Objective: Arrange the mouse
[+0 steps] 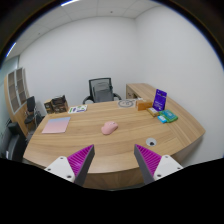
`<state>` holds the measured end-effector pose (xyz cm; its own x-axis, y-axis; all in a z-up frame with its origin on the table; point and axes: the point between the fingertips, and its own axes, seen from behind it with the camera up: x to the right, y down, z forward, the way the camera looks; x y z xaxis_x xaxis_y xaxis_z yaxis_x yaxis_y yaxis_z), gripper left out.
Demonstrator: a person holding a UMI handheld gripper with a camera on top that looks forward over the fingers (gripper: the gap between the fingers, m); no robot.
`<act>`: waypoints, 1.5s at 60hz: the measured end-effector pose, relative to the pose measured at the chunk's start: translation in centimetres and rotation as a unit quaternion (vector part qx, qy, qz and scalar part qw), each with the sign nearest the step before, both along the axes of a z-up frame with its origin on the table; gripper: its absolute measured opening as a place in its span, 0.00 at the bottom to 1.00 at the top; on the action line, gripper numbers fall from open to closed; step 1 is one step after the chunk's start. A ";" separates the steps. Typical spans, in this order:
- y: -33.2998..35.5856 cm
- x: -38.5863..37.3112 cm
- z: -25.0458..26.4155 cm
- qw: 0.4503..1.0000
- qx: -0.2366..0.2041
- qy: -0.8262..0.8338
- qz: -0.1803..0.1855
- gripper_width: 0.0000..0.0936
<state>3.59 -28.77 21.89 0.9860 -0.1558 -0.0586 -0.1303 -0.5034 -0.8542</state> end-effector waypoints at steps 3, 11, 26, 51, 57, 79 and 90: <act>1.3 -0.6 -0.3 1.000 0.014 -0.006 0.008 0.89; 5.9 -2.8 -1.2 0.996 0.080 -0.013 0.020 0.90; 14.7 -3.7 -8.3 0.998 0.048 0.004 0.031 0.90; 30.9 -0.8 -19.0 0.999 0.003 0.043 0.025 0.89; 32.8 -0.1 -20.5 0.999 -0.011 0.041 0.025 0.90; 37.9 -0.8 -22.3 0.997 -0.026 0.018 0.069 0.88; 39.5 -1.4 -22.5 0.996 -0.023 0.001 0.090 0.88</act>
